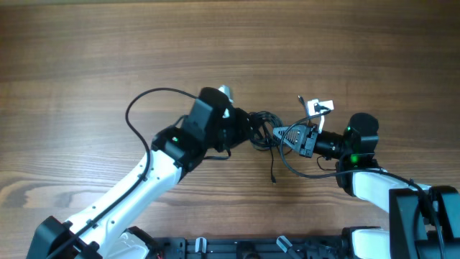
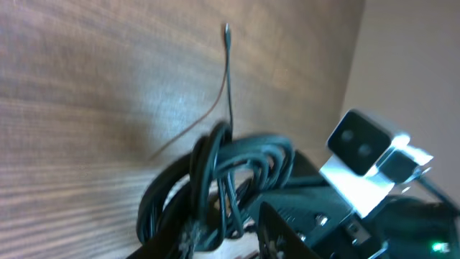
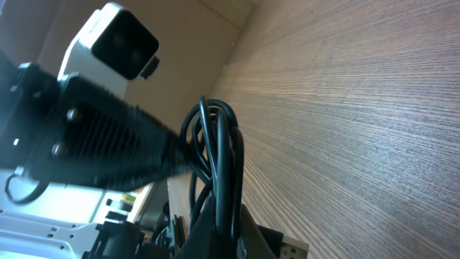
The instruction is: Untangle cables
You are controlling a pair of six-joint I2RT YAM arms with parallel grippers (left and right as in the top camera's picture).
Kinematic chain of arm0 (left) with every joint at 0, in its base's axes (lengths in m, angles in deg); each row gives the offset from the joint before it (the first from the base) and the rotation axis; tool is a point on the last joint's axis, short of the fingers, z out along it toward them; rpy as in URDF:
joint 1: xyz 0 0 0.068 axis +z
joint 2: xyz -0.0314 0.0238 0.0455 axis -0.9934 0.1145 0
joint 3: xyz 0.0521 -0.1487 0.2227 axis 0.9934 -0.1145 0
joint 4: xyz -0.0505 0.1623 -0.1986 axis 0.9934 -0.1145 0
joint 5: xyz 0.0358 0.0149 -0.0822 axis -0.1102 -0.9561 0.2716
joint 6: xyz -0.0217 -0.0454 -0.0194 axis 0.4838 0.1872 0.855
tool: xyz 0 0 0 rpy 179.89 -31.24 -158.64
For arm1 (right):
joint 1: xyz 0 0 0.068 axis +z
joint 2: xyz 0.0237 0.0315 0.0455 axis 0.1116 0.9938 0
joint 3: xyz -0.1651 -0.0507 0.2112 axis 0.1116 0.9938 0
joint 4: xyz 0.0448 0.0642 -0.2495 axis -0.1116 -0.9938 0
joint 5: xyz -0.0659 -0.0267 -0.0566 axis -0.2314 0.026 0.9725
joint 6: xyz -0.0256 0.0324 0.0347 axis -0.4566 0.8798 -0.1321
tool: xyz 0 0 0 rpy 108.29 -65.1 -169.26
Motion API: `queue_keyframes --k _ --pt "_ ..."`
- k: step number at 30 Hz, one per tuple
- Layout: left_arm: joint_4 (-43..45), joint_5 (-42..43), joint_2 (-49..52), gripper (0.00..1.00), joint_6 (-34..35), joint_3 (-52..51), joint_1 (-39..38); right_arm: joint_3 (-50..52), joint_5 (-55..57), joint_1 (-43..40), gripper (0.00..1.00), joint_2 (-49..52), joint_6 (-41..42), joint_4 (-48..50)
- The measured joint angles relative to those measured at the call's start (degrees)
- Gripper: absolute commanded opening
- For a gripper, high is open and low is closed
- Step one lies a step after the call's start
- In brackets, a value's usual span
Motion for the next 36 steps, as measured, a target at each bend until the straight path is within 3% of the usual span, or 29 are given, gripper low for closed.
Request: queue_keyframes --k 12,19,29,34,36 --pt "-0.55 -4.72 3.98 0.28 1.09 -0.02 -1.16 0.00 -0.02 0.17 0.05 0.00 0.00 0.00" --pt "1.86 -8.96 4.17 0.22 1.29 0.00 -1.14 0.00 -0.28 0.15 0.05 0.00 -0.02 0.13" --pt "4.63 -9.79 7.87 0.25 1.68 0.00 -1.14 0.00 -2.32 0.15 0.05 0.00 -0.02 3.06" --pt "7.74 -9.77 9.84 0.17 2.36 0.00 -1.25 0.00 -2.49 0.15 0.05 0.00 -0.02 3.08" --pt "9.57 -9.81 10.62 0.04 2.47 0.00 -1.60 0.00 -2.49 0.15 0.05 0.00 -0.02 3.10"
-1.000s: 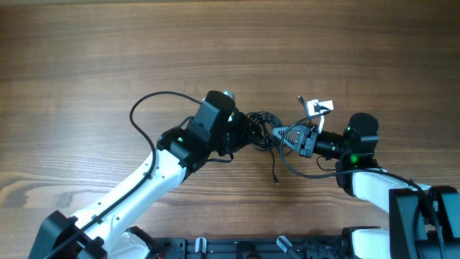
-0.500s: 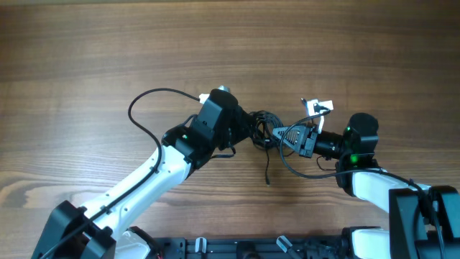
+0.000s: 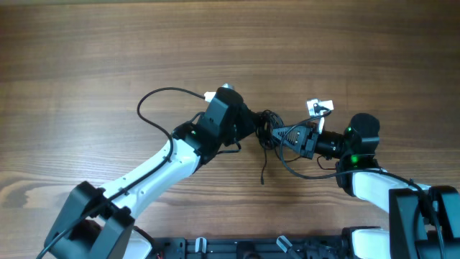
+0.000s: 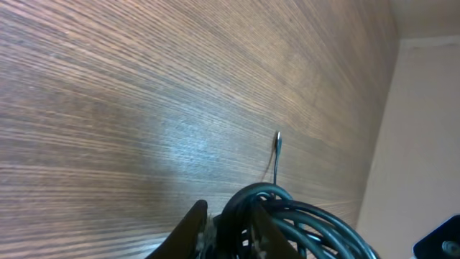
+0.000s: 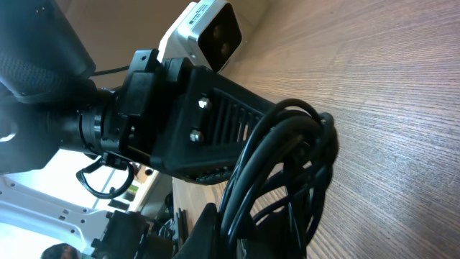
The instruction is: Untangle cables
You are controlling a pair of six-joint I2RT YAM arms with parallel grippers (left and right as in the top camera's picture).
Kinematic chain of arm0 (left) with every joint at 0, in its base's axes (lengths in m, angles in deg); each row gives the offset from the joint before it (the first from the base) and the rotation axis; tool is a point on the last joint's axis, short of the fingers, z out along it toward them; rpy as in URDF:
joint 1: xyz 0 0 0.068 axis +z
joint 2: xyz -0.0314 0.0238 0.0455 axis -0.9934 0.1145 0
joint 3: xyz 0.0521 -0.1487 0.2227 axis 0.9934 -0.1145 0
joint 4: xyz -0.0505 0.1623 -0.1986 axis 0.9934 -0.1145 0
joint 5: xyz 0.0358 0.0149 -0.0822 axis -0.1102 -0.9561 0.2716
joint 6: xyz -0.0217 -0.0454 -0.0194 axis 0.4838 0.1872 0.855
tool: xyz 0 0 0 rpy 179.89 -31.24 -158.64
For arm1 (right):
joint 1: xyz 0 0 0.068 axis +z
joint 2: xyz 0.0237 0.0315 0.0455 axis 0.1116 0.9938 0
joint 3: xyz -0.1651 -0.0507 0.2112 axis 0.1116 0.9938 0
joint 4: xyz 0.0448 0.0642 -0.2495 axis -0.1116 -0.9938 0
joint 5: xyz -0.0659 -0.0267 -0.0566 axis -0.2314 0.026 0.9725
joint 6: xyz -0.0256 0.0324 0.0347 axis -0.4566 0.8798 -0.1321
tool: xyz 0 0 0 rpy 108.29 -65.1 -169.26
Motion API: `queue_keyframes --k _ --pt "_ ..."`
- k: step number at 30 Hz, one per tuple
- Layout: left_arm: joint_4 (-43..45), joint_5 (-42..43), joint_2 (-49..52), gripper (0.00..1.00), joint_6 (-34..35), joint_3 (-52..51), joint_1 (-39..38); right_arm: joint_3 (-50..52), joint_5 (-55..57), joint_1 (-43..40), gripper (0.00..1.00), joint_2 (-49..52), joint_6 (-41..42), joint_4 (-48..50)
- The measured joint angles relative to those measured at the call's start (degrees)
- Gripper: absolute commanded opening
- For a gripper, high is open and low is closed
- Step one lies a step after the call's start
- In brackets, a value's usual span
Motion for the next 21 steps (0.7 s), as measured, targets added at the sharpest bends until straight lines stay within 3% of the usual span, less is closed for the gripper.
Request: queue_keyframes --k 6,11,18,21 --pt "-0.83 -0.17 2.58 0.04 -2.19 0.33 -2.05 0.07 -1.97 0.00 0.04 0.09 1.53 4.57" --pt "-10.60 0.07 2.84 0.04 -5.92 1.75 -1.51 0.48 -3.50 0.31 0.04 0.42 3.63 9.11" --pt "-21.62 3.48 2.25 0.04 -7.37 3.45 6.99 0.61 -3.93 1.25 0.05 1.36 7.87 17.31" --pt "-25.99 -2.49 3.45 0.04 -7.85 1.88 12.59 0.39 -5.29 0.39 0.05 0.55 9.57 21.99"
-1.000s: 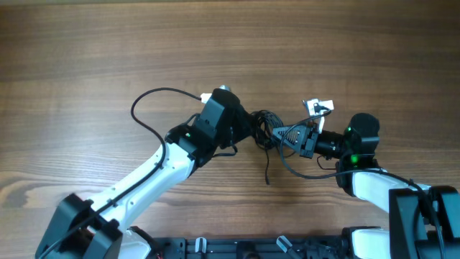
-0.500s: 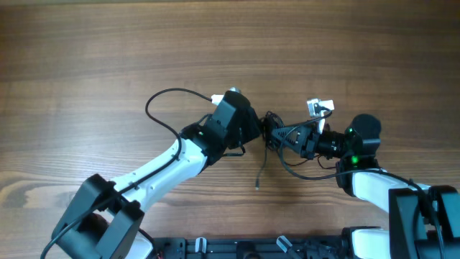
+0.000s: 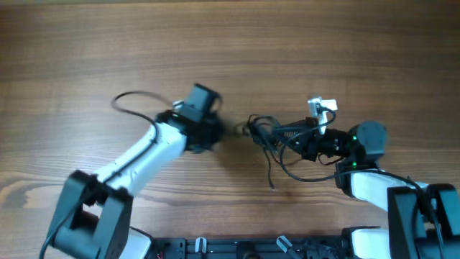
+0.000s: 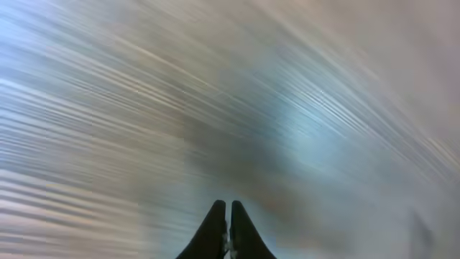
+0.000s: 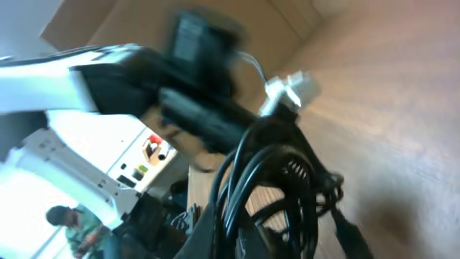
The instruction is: Untangle cables
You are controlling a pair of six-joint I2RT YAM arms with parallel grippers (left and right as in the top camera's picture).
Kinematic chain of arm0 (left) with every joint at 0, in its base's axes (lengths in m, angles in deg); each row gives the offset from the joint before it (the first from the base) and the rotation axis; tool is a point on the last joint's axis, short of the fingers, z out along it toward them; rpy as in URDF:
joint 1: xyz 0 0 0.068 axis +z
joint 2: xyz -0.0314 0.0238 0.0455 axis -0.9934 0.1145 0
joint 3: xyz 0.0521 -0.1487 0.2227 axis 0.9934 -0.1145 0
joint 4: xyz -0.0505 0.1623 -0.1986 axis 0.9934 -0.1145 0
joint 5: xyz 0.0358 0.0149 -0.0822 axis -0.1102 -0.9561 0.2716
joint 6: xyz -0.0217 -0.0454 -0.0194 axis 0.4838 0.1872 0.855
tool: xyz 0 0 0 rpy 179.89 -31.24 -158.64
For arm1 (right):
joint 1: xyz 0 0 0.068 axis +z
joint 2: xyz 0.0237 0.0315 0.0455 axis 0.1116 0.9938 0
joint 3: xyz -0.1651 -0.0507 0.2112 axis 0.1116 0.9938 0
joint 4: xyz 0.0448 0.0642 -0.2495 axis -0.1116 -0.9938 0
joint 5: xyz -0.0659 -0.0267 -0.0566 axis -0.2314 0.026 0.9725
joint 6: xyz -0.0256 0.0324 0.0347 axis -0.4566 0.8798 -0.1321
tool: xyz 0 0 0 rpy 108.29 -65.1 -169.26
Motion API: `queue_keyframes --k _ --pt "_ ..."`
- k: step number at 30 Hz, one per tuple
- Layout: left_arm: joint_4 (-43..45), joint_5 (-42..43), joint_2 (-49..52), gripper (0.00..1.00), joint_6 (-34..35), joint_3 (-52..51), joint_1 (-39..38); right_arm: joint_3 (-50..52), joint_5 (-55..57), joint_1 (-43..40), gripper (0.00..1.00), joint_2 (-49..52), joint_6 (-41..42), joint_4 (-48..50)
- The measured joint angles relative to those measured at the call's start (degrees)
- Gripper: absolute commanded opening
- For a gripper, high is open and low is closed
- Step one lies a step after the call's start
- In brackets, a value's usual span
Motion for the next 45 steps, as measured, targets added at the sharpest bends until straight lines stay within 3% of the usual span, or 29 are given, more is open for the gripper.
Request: queue_keyframes --k 4,8,9,12,15,18,22,34,35,37,38,43,45 --pt "-1.05 -4.83 1.79 0.10 -0.17 -1.75 4.31 -0.07 -0.50 -0.07 0.04 -0.22 1.49 0.63" --pt "2.45 -3.65 1.38 0.25 -3.98 -1.81 4.22 -0.07 -0.70 -0.07 0.04 -0.22 2.05 0.52" --pt "3.67 -2.38 0.37 0.31 -6.16 -1.84 4.22 -0.07 -0.70 -0.07 0.04 -0.22 2.08 0.50" --pt "7.56 2.36 -4.50 0.64 -13.22 -1.95 4.22 -0.07 -2.14 -0.09 0.05 -0.22 -0.02 0.48" --pt "9.31 8.00 -10.08 0.73 -20.74 -1.92 4.22 -0.07 -6.88 -0.07 0.04 -0.22 -7.39 0.59" --pt "9.42 11.78 -12.92 0.72 -24.70 -1.92 4.22 -0.07 -10.58 -0.07 0.04 -0.22 -13.38 2.71" --pt "9.55 13.90 -12.98 0.68 -26.97 -1.92 4.22 -0.13 -13.40 -0.07 0.04 -0.55 -14.75 14.80" --pt "9.57 33.24 -20.44 0.63 -43.56 -1.95 11.72 -0.17 -13.42 -0.07 0.04 -0.70 -13.90 15.50" --pt "8.72 34.21 -20.81 0.60 -43.98 -1.92 11.78 -0.17 -13.09 -0.07 0.05 -0.70 -13.68 15.50" --pt "5.81 35.89 -20.85 0.39 -44.92 -1.90 11.32 -0.17 -12.79 -0.07 0.04 -0.70 -13.31 15.50" --pt "4.66 36.46 -20.85 0.34 -45.38 -1.90 11.06 -0.17 -12.68 -0.07 0.04 -0.70 -13.03 15.50" --pt "1.16 37.33 -20.85 0.43 -42.64 -1.90 10.16 -0.17 -12.63 -0.07 0.04 -0.70 -12.22 15.43" --pt "0.13 36.87 -20.85 0.43 -38.56 -1.90 9.60 -0.17 -12.63 -0.07 0.05 -0.70 -11.85 15.41"
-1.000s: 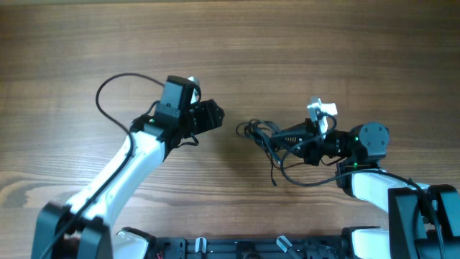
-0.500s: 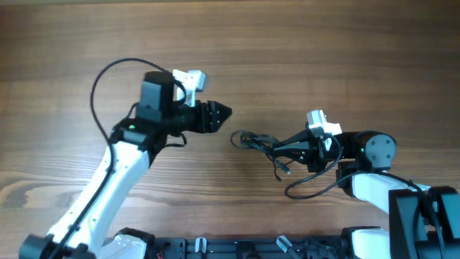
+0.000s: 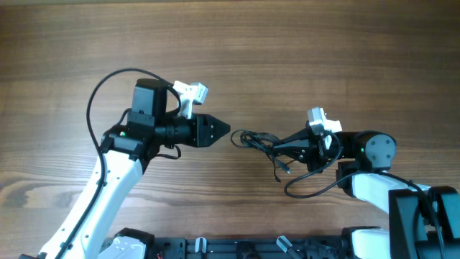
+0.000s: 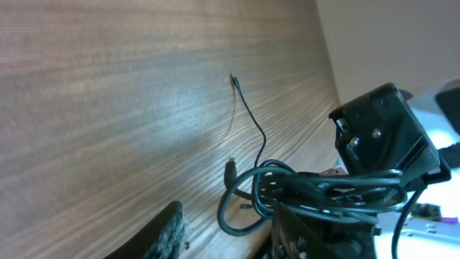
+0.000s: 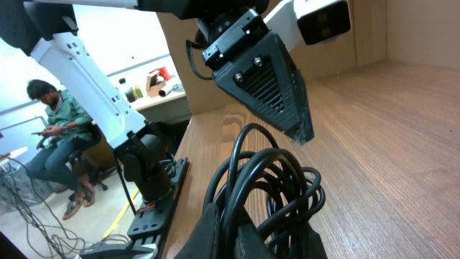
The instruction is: Untangle cables
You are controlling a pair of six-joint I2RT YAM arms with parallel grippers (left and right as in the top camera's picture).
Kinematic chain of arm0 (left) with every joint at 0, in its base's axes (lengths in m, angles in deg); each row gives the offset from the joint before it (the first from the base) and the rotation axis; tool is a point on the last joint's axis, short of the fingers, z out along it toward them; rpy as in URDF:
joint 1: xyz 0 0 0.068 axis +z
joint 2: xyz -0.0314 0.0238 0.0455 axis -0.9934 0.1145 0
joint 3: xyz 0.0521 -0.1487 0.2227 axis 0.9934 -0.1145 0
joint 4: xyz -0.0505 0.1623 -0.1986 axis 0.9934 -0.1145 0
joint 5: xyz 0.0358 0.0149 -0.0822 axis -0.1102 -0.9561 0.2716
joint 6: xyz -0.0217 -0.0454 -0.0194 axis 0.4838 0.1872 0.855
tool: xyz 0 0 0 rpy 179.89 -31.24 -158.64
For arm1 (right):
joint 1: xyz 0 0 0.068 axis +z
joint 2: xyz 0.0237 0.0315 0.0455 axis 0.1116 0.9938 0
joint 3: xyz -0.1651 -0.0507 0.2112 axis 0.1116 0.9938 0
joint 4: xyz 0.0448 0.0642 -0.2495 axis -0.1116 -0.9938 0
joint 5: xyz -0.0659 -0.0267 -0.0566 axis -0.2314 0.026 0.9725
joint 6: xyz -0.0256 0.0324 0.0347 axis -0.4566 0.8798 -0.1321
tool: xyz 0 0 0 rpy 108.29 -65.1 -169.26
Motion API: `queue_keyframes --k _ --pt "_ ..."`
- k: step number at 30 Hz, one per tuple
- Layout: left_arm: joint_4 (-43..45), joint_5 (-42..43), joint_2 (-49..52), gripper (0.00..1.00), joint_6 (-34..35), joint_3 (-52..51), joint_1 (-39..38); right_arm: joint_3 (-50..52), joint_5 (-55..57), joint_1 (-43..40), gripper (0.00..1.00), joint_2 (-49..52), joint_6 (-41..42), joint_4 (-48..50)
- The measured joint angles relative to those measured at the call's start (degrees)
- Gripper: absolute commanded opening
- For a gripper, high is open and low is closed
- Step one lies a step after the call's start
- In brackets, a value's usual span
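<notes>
A tangled black cable bundle hangs from my right gripper, which is shut on it just above the wood table. In the right wrist view the loops rise out of the closed fingers. A slack loop trails back under the right arm. My left gripper points at the bundle from the left, a short gap away. Its jaws stand open, with the bundle just ahead. A thin lead ends in a small plug on the table.
The left arm's own supply cable arcs out over the table. Black arm mounts line the near edge. A seated person shows beyond the table in the right wrist view.
My left gripper was shut and turned away from the bundle; now it is open and faces the bundle from the left. The right gripper still holds the bundle, a little lower.
Both grippers met at the bundle in the table's middle, the left one's fingers on its coils. Later the left gripper was shut and off the bundle to the left, leaving it with the right. Now the left gripper is open, facing it.
</notes>
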Motion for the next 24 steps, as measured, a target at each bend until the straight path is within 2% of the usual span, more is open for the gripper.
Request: queue_keyframes --k 2,3,4,5,6,8,10,12,14,15,19,21,24 --pt "-0.57 -2.49 0.00 0.48 5.88 0.00 -1.60 0.00 0.00 0.00 0.04 0.00 0.46 0.00" --pt "-0.94 -5.40 0.00 0.57 10.40 0.00 -3.50 0.00 0.00 0.00 0.04 0.00 0.61 0.00" --pt "-1.14 -7.65 0.00 0.62 13.84 0.00 -5.16 0.00 0.00 0.00 0.04 0.00 0.76 0.00" --pt "-1.09 -9.66 0.00 0.77 16.70 0.00 -6.71 0.00 0.00 0.00 0.04 0.00 1.01 0.00" --pt "-1.11 -12.17 0.00 1.00 20.46 0.00 -8.85 0.00 0.02 0.00 0.05 0.00 1.27 -0.02" --pt "-1.07 -15.87 0.00 1.00 24.81 0.00 -12.04 0.00 0.02 0.00 0.05 0.00 1.51 -0.13" --pt "-1.07 -18.53 0.00 0.94 27.15 0.00 -14.25 0.00 0.26 0.00 0.04 0.00 1.73 -0.61" --pt "-1.33 -21.20 0.00 0.93 29.53 0.00 -15.63 0.00 0.61 0.00 0.05 0.00 2.19 -1.03" --pt "-3.67 -24.26 0.02 0.82 34.73 0.00 -16.06 0.00 0.87 0.00 0.04 0.00 2.75 -1.05" --pt "-5.60 -26.71 0.00 0.80 38.21 0.00 -16.11 0.00 1.05 0.00 0.04 0.00 2.95 -1.05" --pt "-5.75 -30.34 0.02 0.83 46.66 0.00 -16.68 0.00 1.88 0.00 0.04 0.00 3.61 -1.05" --pt "-3.63 -31.10 0.17 0.87 48.46 0.00 -17.53 0.00 2.16 0.00 0.04 0.00 4.02 -1.05" --pt "-0.04 -31.74 0.50 0.83 49.62 0.00 -18.10 0.00 2.36 0.00 0.04 0.00 4.26 -1.05"
